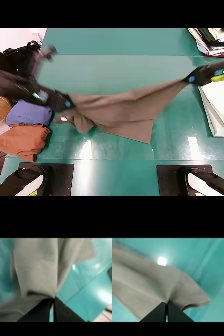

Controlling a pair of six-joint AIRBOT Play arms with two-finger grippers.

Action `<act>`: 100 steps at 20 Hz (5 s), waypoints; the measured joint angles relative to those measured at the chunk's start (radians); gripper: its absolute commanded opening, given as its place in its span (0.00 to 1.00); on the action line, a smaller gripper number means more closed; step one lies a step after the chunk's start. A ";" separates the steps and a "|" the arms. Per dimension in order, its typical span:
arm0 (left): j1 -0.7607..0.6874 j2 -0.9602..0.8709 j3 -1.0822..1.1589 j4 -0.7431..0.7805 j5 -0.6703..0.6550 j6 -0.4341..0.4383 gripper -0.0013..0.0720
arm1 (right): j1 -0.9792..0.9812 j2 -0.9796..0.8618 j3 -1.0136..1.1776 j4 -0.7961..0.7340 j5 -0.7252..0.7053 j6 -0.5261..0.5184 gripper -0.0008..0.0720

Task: Fold the shirts.

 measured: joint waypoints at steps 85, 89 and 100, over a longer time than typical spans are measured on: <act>0.000 -0.691 0.528 0.488 0.359 -0.135 0.75 | -0.089 -0.602 0.415 -0.201 -0.003 0.121 0.67; 0.019 -0.728 0.587 0.488 0.334 -0.147 0.74 | -0.090 -0.672 0.490 -0.147 -0.014 0.121 0.66; 0.188 -0.406 0.293 0.438 0.047 -0.152 0.74 | -0.226 -0.341 0.065 0.004 -0.011 0.059 0.62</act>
